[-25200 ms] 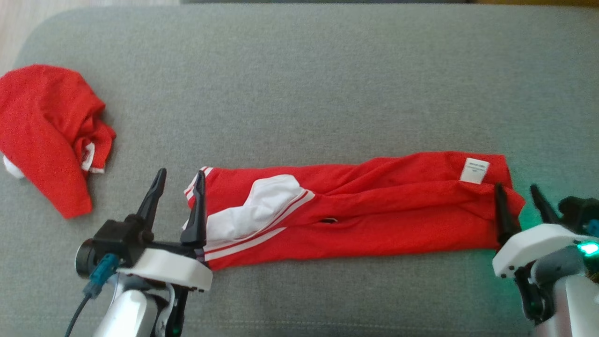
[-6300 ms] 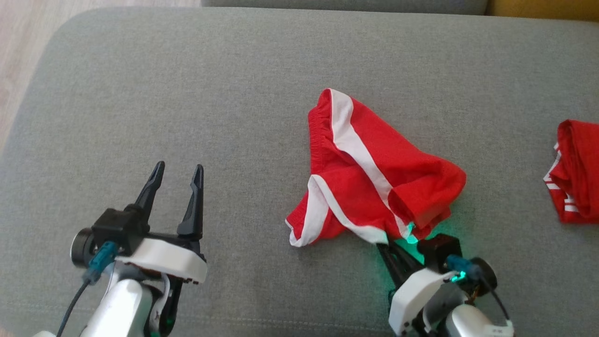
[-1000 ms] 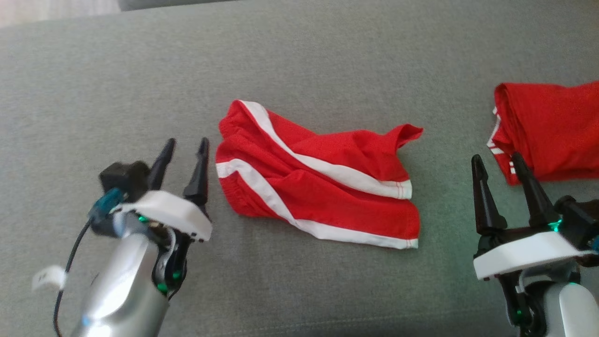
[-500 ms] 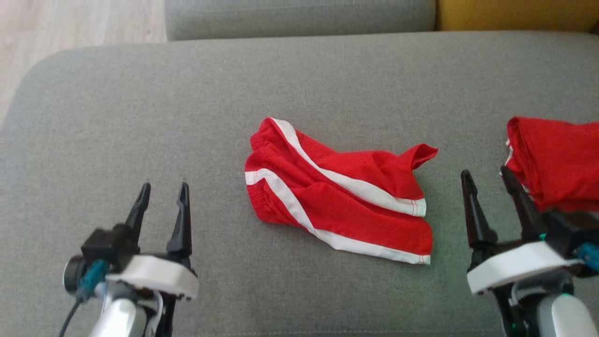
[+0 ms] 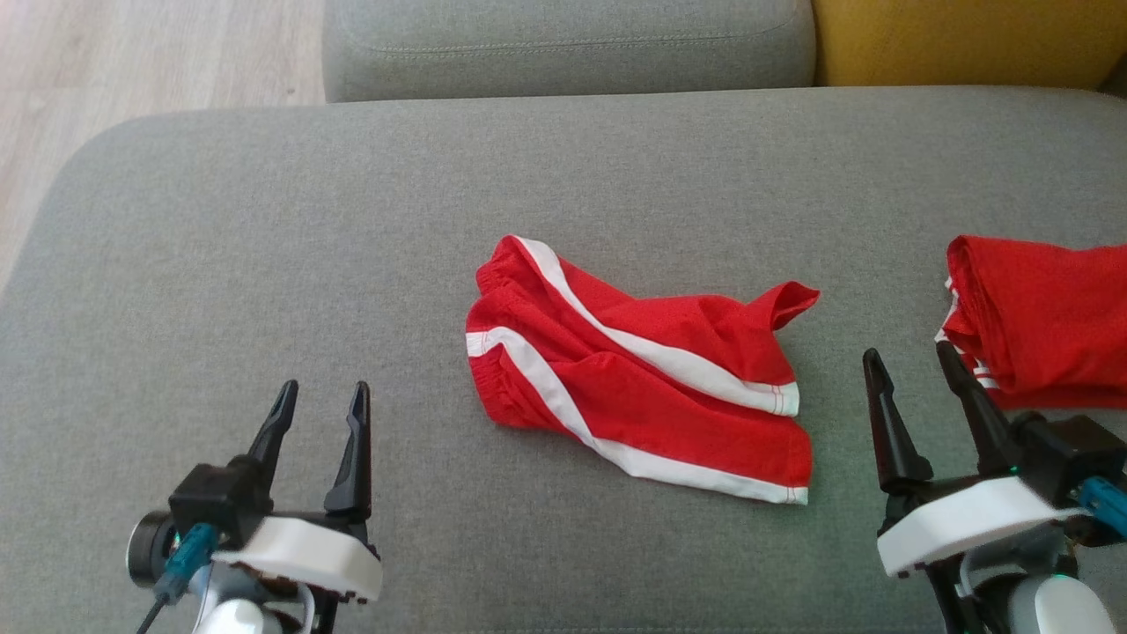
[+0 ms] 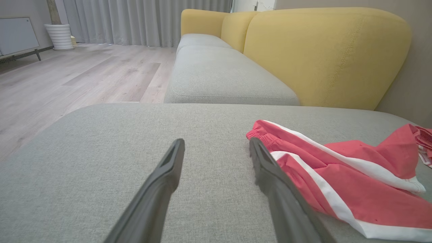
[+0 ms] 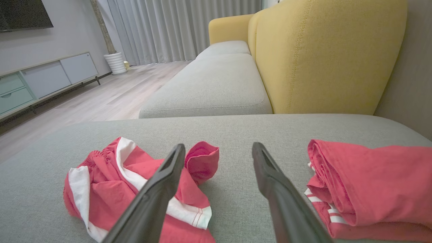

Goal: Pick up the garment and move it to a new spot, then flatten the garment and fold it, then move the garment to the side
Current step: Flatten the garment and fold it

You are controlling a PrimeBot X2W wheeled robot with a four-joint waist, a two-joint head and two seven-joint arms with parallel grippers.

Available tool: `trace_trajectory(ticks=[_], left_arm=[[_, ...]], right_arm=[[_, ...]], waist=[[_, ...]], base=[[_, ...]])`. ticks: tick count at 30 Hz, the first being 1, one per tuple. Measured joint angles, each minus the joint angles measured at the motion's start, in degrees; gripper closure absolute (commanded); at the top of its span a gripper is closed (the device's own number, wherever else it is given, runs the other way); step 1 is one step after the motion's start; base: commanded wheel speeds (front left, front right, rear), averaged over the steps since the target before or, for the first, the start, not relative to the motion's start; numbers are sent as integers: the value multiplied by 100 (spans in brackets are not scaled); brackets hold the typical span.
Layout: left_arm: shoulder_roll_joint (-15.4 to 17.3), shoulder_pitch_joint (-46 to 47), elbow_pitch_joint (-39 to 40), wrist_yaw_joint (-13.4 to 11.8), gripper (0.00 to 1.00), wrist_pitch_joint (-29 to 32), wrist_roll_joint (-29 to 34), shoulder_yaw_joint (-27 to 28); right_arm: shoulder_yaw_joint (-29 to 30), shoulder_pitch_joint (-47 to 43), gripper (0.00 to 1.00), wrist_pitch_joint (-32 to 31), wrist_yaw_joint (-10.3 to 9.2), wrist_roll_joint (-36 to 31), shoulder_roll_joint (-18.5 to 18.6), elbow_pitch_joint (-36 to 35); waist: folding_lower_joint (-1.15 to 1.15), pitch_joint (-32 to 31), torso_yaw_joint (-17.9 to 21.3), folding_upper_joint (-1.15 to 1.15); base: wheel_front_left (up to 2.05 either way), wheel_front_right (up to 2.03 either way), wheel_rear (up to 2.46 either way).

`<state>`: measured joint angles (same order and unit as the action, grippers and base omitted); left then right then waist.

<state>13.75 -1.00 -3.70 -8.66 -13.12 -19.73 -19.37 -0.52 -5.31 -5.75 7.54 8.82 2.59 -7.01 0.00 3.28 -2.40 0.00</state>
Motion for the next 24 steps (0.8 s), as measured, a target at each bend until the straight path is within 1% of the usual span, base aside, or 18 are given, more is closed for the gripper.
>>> trace_trajectory(ticks=[11, 14, 16, 20, 24], left_arm=[[29, 16, -5, 29, 0, 60, -22, -41], [21, 125, -89, 194, 0, 230, -199, -92], [5, 339, -193, 347, 0, 358, -296, -182], [-143, 1105, -528, 675, 0, 687, -469, -339], [-323, 1851, -1159, 972, 0, 1015, -705, -412]], right_arm=[[44, -1, 0, -7, 0, 21, 0, -25], [64, 0, 0, -7, 0, 29, 0, -32], [64, 3, 0, -7, 0, 29, 0, -49], [57, 32, 0, -7, 0, 29, 0, -62], [21, 162, 0, -7, 0, 40, 0, -63]], waist=[[0, 61, -1, 0], [0, 117, -8, 0], [0, 179, -10, 0], [0, 351, 13, 0], [0, 556, 81, 0]], base=[[0, 0, 0], [0, 0, 0], [0, 0, 0], [0, 0, 0], [0, 0, 0]])
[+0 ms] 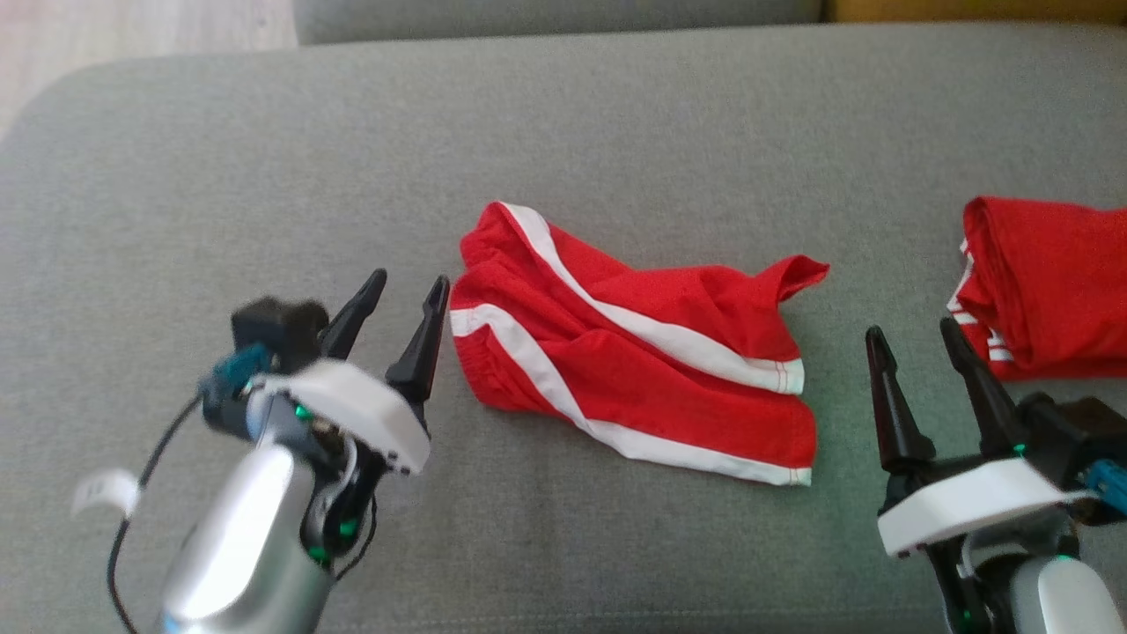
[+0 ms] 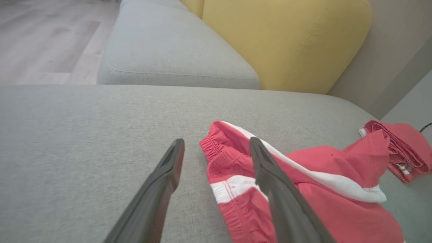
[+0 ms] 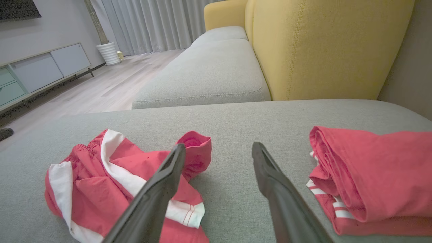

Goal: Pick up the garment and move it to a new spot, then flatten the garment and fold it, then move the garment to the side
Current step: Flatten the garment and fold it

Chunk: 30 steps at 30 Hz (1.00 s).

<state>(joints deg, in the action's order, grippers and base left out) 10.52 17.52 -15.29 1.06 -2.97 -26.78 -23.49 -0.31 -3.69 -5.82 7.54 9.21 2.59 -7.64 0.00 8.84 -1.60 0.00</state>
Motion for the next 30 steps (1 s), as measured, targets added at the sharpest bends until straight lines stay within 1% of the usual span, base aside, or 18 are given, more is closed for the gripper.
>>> trace_trajectory(ticks=[3, 7, 12, 13, 14, 15, 16, 17, 20, 23, 30], left_arm=[[-92, 377, -649, 193, 0, 207, -192, -12], [-190, 619, -1449, 407, 0, 528, -483, -75], [-265, 740, -1901, 532, 0, 598, -754, -175], [-277, 773, -1935, 558, 22, 598, -806, -188], [-288, 803, -1967, 569, 53, 604, -853, -210], [-298, 832, -1996, 595, 81, 654, -914, -234], [-308, 853, -2013, 601, 98, 671, -984, -263], [-308, 868, -2016, 601, 100, 699, -1027, -320], [-303, 870, -2023, 603, 100, 742, -1174, -403], [-265, 870, -2022, 604, 100, 730, -1181, -535], [-125, 880, -2012, 606, 100, 244, -1158, -602]], right_arm=[[-48, 107, 0, 0, 0, 38, 0, 13], [-93, 124, 0, 1, 0, 40, 0, 74], [-75, 124, 0, 11, 0, 92, 0, 108], [-74, 124, 0, 20, 0, 98, 0, 112], [-71, 124, 0, 20, 0, 98, 0, 113], [-71, 124, 0, 25, 0, 98, 0, 118], [-70, 124, 0, 25, 0, 99, 0, 122], [-69, 124, 0, 25, 0, 114, 0, 126], [-64, 125, 0, 25, 0, 147, 0, 138], [-53, 138, 0, 27, 0, 208, 0, 163], [-18, 182, 0, 77, 0, 215, 0, 189]], waist=[[0, 135, 84, 0], [0, 242, 218, 0], [0, 314, 283, 0], [0, 319, 280, 0], [0, 323, 278, 0], [0, 325, 275, 0], [0, 326, 274, 0], [0, 324, 272, 0], [0, 322, 265, 0], [0, 319, 253, 0], [0, 266, 239, 0]], base=[[0, 0, 0], [0, 0, 0], [0, 0, 0], [0, 0, 0], [0, 0, 0], [0, 0, 0], [0, 0, 0], [0, 0, 0], [0, 0, 0], [0, 0, 0], [0, 0, 0]])
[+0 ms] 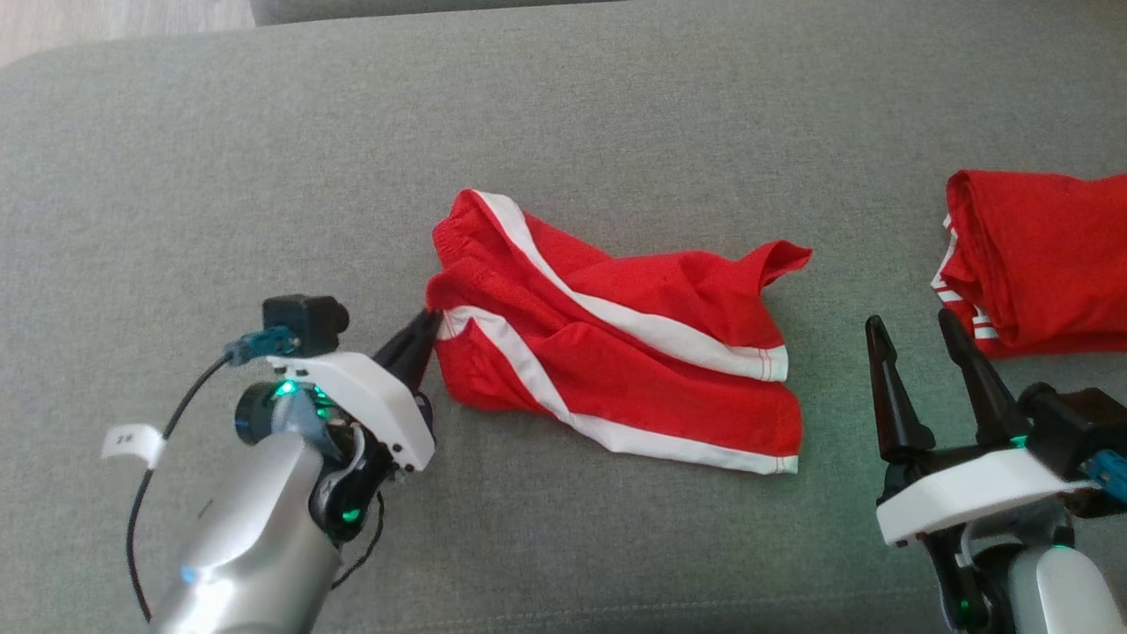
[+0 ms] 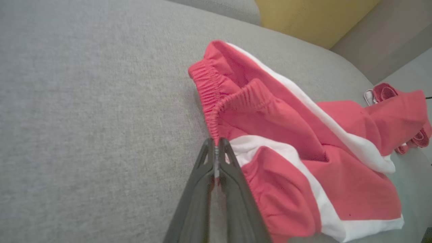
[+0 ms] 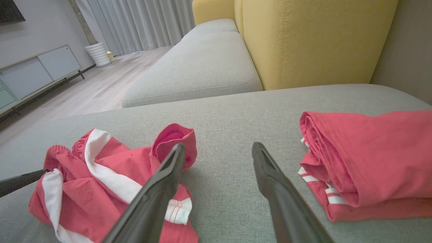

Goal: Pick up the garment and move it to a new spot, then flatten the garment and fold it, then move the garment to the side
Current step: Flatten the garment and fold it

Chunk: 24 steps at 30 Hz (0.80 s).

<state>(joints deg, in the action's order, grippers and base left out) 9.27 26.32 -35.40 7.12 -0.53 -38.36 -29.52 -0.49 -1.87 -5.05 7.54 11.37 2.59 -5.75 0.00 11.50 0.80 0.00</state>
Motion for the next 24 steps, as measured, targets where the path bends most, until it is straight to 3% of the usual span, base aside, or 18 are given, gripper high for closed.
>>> trace_trajectory(ticks=[7, 17, 24], left_arm=[[94, -4, 275, -66, 100, -512, 156, 0], [104, -166, 569, -127, 100, -501, 198, -153], [111, -166, 635, -143, 100, -458, 198, -180]], right_arm=[[-26, -17, 0, -23, 0, -161, 1, 83], [-495, -697, 0, -375, 0, -26, 0, 1042], [-900, -621, 0, -404, 0, 133, 0, 1401]], waist=[[0, -53, -17, 0], [0, 26, -214, 0], [0, 89, -216, 0]], base=[[0, 0, 0], [0, 0, 0], [0, 0, 0]])
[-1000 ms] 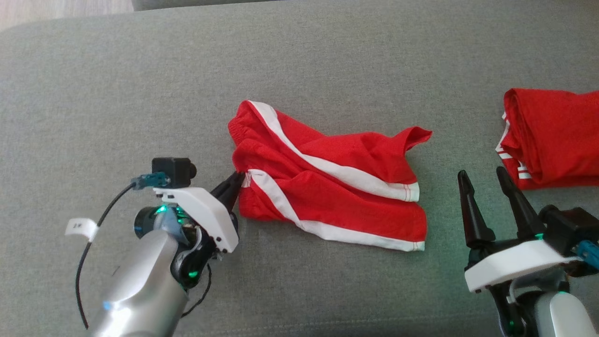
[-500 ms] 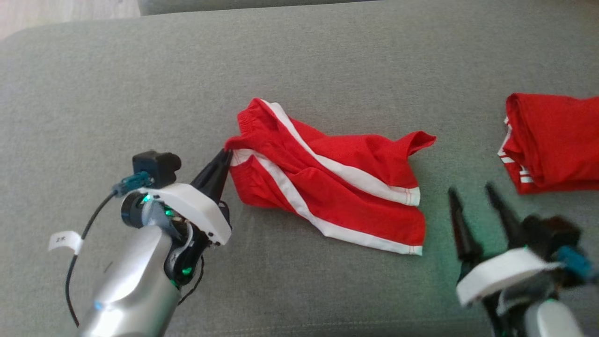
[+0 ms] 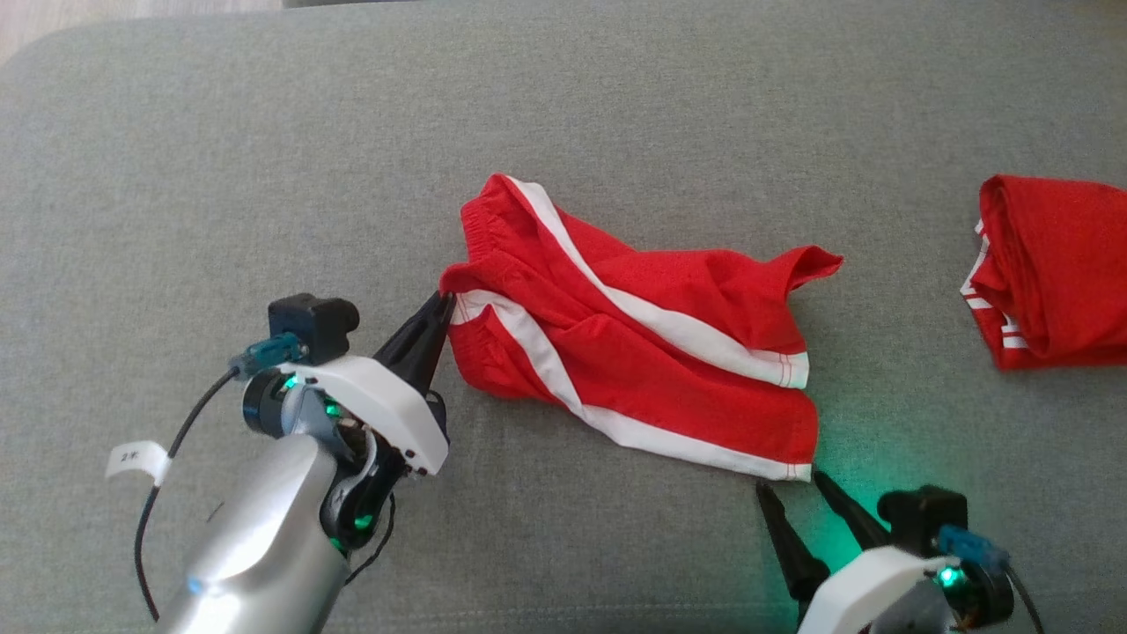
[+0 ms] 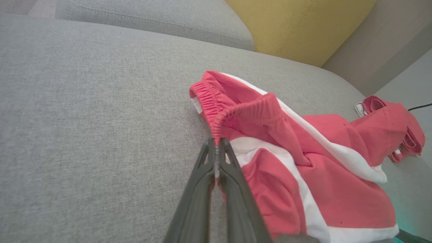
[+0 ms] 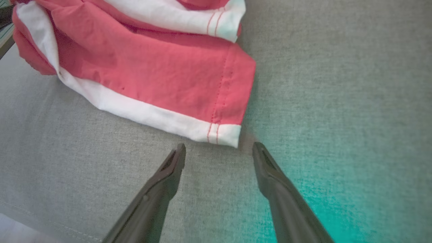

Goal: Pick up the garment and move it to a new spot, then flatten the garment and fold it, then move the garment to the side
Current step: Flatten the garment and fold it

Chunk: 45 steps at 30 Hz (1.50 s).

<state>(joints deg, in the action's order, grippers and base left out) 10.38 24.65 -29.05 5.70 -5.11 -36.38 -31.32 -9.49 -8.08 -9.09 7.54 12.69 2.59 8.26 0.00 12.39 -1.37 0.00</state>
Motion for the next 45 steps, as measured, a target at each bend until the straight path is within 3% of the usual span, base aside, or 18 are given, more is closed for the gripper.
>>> trace_trajectory(ticks=[1, 2, 3, 4, 12, 20, 28, 35, 45], left_arm=[[0, 1, 4, 0, 100, 0, 0, -5], [0, 1, 11, -7, 100, -1, 0, -10], [2, 1, 16, -14, 100, -1, 0, -12], [5, 1, 20, -14, 100, -2, 0, -14], [100, -3, 171, -46, 100, -210, 1, 1], [430, -2, 1310, -278, 100, -407, 212, 87], [727, 81, 2815, -559, 100, -142, 335, 263], [831, 465, 3702, -771, 100, 225, 370, 428], [823, 548, 3664, -813, 100, 397, 90, 497]], right_arm=[[-2, 48, 0, 0, 0, 0, 0, 47], [-2, 107, 53, 0, 0, -1, 1, 94], [-2, 166, 85, 0, 0, -1, 1, 140], [1, 224, 100, 11, 0, -1, 1, 165], [224, 364, 100, 168, 0, -18, 1, 3], [630, 992, 100, 402, 0, -223, 25, -1713], [901, 1674, 100, 170, 0, -327, 331, -2782], [1084, 2137, 100, -12, 0, -294, 433, -3169], [1154, 2431, 100, -102, 0, -99, 411, -3065]], waist=[[0, 4, -1, 0], [0, 7, -2, 0], [0, 7, -5, 0], [0, 6, -7, 0], [0, -71, 0, 0], [0, -374, -3, 0], [0, -756, -82, 0], [0, -1051, -161, 0], [0, -1034, -139, 0]], base=[[0, 0, 0], [0, 0, 0], [0, 0, 0], [0, 0, 0], [0, 0, 0], [0, 0, 0], [0, 0, 0], [0, 0, 0], [0, 0, 0]])
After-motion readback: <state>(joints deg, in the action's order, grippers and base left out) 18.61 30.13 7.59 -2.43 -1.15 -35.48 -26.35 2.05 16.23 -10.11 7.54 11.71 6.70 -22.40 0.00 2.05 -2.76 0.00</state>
